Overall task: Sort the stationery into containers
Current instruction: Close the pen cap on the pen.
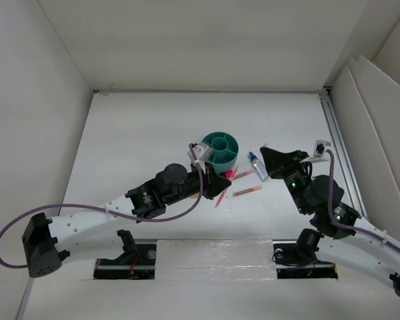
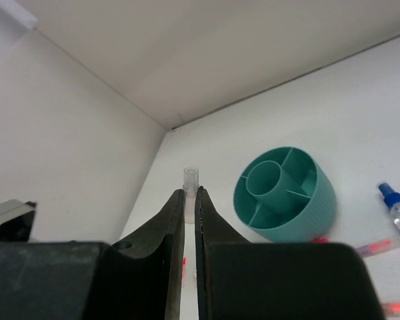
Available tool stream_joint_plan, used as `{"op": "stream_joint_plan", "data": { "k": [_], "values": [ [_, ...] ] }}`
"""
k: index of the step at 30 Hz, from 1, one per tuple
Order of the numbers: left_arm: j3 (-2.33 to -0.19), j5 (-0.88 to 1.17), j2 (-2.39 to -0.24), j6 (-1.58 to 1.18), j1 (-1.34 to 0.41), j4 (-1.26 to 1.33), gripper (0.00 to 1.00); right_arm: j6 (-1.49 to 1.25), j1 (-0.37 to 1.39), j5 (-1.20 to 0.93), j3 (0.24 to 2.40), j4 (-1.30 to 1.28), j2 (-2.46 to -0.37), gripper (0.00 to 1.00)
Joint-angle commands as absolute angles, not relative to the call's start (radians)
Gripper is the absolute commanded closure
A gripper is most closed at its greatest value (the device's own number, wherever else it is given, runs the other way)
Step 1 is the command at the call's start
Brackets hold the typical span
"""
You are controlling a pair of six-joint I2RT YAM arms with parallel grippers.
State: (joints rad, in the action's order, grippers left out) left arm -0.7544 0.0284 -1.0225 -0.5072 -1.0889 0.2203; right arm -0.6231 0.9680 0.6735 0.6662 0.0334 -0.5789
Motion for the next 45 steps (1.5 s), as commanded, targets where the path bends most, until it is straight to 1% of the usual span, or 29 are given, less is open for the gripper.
{"op": "stream_joint_plan", "data": {
  "k": [1, 5, 8, 10, 12, 17, 32, 45],
  "values": [
    [-0.735, -0.008, -0.962, -0.551, -1.088, 0.301, 1.00, -0.589, 0.965, 0.579, 0.710, 0.057, -0.539, 1.00],
    [-0.724, 0.006, -0.919, -0.574, -1.088, 0.345, 1.00, -0.598, 0.965, 0.467, 0.700, 0.057, -0.506, 1.00],
    [-0.724, 0.049, -0.908, -0.562, -1.097, 0.370, 1.00, -0.598, 0.956, 0.341, 0.672, 0.116, -0.474, 1.00],
    [-0.724, 0.049, -0.899, -0.546, -1.107, 0.391, 1.00, -0.598, 0.956, 0.286, 0.629, 0.185, -0.442, 1.00],
    [-0.713, 0.067, -0.899, -0.532, -1.108, 0.403, 1.00, -0.609, 0.930, 0.235, 0.620, 0.199, -0.433, 1.00],
    [-0.704, 0.098, -0.890, -0.522, -1.108, 0.428, 1.00, -0.609, 0.887, 0.198, 0.620, 0.209, -0.454, 1.00],
    [-0.695, 0.141, -0.881, -0.512, -1.117, 0.448, 1.00, -0.701, 0.887, 0.130, 0.531, 0.388, -0.515, 1.00],
    [-0.695, 0.150, -0.881, -0.512, -1.117, 0.457, 1.00, -0.768, 0.887, 0.198, 0.451, 0.446, -0.430, 1.00]
  ]
}}
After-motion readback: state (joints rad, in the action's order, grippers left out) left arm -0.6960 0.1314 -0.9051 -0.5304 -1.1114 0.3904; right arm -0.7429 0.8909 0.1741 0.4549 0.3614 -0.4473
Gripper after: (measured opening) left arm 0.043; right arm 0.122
